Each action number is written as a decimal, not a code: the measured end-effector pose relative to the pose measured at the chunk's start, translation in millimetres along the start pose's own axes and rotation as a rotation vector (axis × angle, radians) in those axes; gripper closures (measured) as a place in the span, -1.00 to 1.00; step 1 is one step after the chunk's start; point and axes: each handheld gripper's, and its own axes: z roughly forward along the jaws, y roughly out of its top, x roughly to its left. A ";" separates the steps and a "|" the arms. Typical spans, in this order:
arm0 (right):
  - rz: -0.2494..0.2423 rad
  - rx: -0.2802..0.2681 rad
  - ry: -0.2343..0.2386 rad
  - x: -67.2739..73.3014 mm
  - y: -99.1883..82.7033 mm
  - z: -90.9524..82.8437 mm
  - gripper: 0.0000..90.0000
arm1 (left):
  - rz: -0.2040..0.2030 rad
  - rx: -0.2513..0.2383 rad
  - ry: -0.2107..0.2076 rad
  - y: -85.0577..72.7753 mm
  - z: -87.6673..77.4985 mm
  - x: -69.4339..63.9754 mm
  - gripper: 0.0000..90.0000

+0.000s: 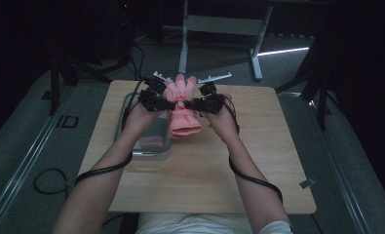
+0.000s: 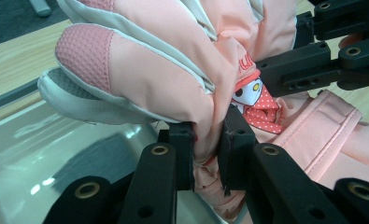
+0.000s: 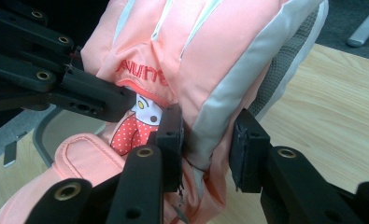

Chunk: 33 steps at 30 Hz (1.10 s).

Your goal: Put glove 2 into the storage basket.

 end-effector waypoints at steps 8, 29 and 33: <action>-0.022 0.019 0.034 18.8 12.6 24.1 0.52 | -0.031 0.002 0.045 -14.4 -16.8 22.3 0.72; -0.104 0.113 0.074 52.1 36.5 97.4 0.52 | -0.141 0.002 0.099 -55.8 -20.4 78.3 0.73; -0.108 0.133 0.053 51.4 29.9 110.3 0.52 | -0.164 0.014 0.083 -64.1 -8.4 85.9 0.72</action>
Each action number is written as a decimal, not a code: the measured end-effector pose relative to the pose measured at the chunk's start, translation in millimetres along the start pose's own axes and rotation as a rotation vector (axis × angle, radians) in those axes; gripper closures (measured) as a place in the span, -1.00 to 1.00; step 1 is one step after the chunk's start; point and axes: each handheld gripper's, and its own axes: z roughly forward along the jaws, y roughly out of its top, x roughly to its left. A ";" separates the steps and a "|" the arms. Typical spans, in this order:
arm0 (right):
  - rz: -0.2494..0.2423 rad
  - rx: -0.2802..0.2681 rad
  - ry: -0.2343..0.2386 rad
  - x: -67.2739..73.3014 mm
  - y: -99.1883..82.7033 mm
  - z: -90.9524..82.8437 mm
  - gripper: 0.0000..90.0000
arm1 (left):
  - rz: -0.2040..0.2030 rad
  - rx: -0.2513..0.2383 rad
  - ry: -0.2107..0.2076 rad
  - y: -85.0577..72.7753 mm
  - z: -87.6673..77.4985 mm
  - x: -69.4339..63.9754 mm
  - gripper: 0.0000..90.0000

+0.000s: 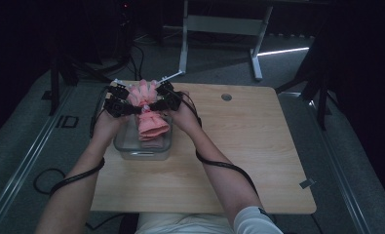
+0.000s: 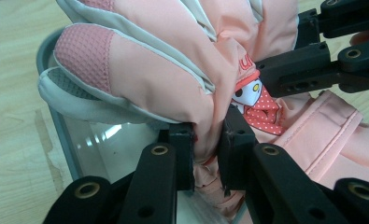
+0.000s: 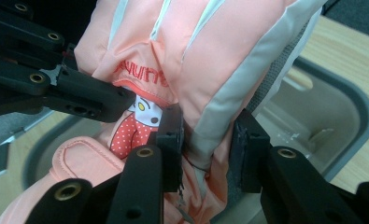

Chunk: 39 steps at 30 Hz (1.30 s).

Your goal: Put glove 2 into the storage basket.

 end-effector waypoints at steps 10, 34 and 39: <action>0.035 0.077 -0.003 -3.8 -17.9 24.3 0.52 | -0.039 0.050 -0.030 -17.8 25.1 7.2 0.72; 0.099 0.153 -0.022 -18.2 -30.1 53.6 0.33 | -0.061 0.120 0.053 -25.4 54.1 11.2 0.50; 0.120 0.135 -0.022 -19.2 -27.0 52.9 0.24 | -0.045 0.090 0.096 -24.0 48.6 11.6 0.33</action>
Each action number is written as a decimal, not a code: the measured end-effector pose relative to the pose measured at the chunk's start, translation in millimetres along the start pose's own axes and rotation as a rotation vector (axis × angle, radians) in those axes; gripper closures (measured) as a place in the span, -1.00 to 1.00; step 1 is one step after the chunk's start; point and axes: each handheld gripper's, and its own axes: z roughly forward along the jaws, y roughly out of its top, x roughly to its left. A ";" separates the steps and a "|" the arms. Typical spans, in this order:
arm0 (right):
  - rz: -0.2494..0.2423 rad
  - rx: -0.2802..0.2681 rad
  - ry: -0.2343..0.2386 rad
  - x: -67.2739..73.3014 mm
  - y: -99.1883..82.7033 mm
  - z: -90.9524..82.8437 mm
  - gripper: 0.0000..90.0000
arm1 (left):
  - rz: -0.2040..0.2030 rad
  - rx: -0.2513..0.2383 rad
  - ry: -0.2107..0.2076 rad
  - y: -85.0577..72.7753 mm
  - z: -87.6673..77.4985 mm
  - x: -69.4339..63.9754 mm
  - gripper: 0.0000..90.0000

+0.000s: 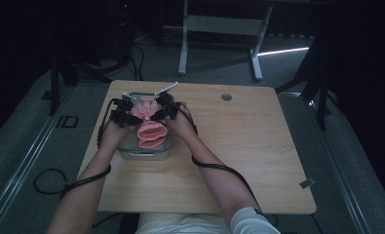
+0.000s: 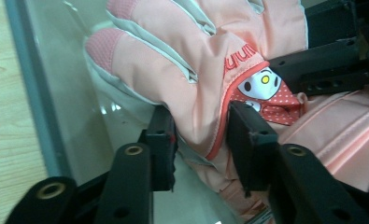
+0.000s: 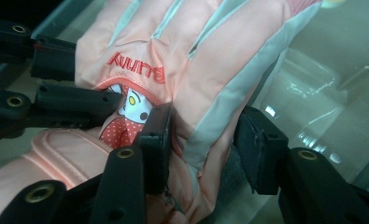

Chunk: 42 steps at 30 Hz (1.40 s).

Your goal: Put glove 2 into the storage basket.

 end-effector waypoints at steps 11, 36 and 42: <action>-0.029 -0.063 0.023 5.1 13.4 -26.7 0.13 | -0.005 -0.068 0.005 0.6 -15.7 2.4 0.20; -0.055 -0.165 0.049 -11.7 -24.7 -91.9 -0.04 | 0.167 -0.185 -0.076 3.0 -59.4 -57.6 0.16; -0.070 -0.181 0.040 -19.5 -41.9 -105.4 -0.20 | 0.218 -0.202 -0.104 1.8 -62.1 -83.2 0.07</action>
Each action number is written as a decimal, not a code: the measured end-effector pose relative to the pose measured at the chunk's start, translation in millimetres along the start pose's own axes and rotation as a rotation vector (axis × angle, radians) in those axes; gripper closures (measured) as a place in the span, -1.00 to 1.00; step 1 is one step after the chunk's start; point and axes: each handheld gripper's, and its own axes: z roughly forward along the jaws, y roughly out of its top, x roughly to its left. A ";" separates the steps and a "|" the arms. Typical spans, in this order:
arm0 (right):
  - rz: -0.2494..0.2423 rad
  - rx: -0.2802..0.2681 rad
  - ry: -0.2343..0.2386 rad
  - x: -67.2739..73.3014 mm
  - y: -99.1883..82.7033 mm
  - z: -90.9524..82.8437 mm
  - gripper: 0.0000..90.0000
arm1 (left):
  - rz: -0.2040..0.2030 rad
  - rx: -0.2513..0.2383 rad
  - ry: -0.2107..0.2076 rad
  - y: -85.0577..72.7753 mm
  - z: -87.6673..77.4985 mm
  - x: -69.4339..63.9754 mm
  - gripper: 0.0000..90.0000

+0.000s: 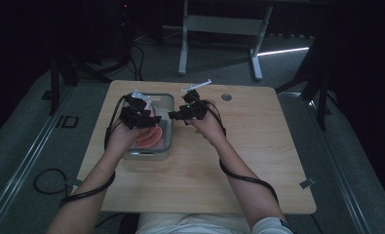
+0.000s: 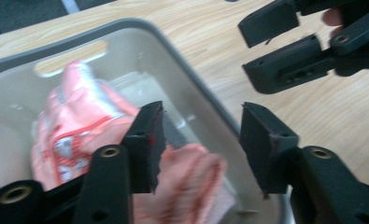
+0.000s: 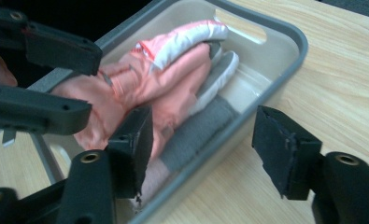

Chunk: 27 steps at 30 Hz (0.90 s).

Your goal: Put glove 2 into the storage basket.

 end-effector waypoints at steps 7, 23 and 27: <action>-0.018 -0.011 0.032 -11.8 -19.8 -15.6 -0.43 | 0.058 0.000 -0.038 2.7 5.0 -31.9 -0.05; -0.035 0.000 0.016 -31.3 -68.5 -26.7 -0.62 | 0.177 0.070 -0.088 -8.0 30.2 -86.0 -0.46; -0.058 0.017 0.009 -31.6 -79.7 -28.5 -0.65 | 0.190 0.084 -0.114 -15.6 37.2 -93.3 -0.64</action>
